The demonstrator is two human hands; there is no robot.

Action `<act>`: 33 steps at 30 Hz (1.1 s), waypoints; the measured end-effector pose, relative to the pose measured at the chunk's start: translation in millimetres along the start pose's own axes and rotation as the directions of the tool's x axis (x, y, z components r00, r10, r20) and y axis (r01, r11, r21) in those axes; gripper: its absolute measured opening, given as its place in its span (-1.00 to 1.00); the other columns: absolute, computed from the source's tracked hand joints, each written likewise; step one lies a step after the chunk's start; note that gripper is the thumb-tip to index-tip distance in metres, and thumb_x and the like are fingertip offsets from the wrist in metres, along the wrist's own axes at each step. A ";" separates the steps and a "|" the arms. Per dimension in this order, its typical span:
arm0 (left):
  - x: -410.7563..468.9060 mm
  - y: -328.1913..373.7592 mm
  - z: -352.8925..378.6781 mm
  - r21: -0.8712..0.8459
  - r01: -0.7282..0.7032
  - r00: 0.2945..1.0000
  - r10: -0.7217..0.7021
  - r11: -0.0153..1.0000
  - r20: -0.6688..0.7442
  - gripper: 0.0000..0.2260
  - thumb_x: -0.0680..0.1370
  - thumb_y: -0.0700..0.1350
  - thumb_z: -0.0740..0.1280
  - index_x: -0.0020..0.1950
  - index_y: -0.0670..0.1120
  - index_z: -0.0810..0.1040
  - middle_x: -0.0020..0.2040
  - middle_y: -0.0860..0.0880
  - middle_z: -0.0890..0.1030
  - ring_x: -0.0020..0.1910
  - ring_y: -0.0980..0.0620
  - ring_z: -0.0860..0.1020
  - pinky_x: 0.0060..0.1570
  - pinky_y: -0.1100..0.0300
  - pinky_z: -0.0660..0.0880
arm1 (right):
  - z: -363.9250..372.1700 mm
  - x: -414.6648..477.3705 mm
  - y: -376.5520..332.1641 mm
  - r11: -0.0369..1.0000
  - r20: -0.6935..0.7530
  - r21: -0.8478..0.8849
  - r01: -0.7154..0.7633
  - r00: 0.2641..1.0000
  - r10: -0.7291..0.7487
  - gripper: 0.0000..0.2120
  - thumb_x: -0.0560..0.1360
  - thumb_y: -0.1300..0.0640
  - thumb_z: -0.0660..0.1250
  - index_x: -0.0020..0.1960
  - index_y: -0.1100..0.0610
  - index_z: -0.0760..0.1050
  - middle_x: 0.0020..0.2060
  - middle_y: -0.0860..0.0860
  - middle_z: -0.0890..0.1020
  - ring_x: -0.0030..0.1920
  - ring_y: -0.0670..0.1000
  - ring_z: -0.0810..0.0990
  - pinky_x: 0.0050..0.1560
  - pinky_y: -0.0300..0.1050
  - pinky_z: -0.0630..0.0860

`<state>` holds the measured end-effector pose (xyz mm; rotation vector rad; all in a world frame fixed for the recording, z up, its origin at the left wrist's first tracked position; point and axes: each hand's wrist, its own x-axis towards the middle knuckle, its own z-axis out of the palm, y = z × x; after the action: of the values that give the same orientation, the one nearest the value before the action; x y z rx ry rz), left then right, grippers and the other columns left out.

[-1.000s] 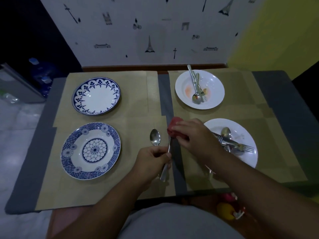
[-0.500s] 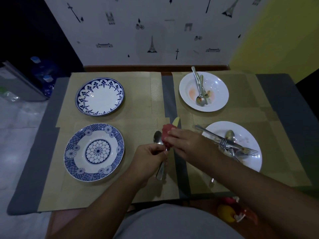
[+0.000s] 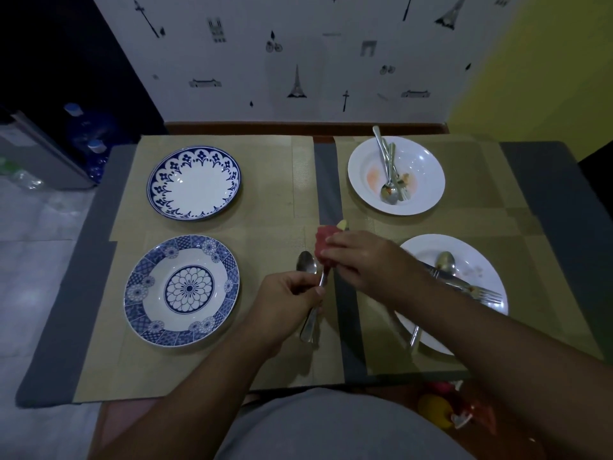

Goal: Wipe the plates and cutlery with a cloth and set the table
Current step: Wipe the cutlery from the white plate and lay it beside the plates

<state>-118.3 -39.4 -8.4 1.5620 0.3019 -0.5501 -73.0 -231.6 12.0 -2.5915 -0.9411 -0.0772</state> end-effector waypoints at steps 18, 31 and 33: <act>4.1 -6.8 -9.7 -0.076 0.179 0.974 -0.166 0.981 0.154 -0.89 0.56 -0.31 0.36 0.05 -0.19 0.64 -0.07 -0.18 0.66 -0.12 -0.05 0.61 -0.02 0.05 0.56 | -3.2 5.4 14.2 0.987 -0.098 0.036 -0.154 0.983 0.157 -0.65 0.42 0.26 0.46 0.20 0.14 0.60 0.16 0.09 0.63 0.14 0.10 0.59 0.12 0.03 0.56; 7.3 -15.8 -8.7 -0.238 0.282 0.955 -0.250 0.929 0.157 -0.78 0.51 -0.29 0.45 0.15 -0.20 0.65 -0.01 -0.15 0.69 -0.08 -0.04 0.65 0.11 -0.02 0.56 | 3.1 -3.8 3.4 0.985 -0.102 0.050 -0.162 0.981 0.167 -0.66 0.43 0.25 0.46 0.21 0.14 0.60 0.15 0.10 0.63 0.13 0.10 0.59 0.12 0.02 0.56; 7.5 -16.2 -9.3 -0.276 0.313 0.947 -0.277 0.909 0.163 -0.76 0.49 -0.29 0.47 0.14 -0.17 0.66 0.00 -0.15 0.69 -0.07 -0.04 0.66 0.10 0.01 0.57 | 2.5 -4.5 1.4 0.985 -0.105 0.051 -0.162 0.980 0.166 -0.65 0.43 0.26 0.46 0.20 0.14 0.60 0.15 0.09 0.63 0.13 0.10 0.59 0.11 0.02 0.56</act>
<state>-118.7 -30.0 -26.2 1.1897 0.5118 -0.7938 -75.8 -234.4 8.4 -2.5862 -0.6806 -0.1509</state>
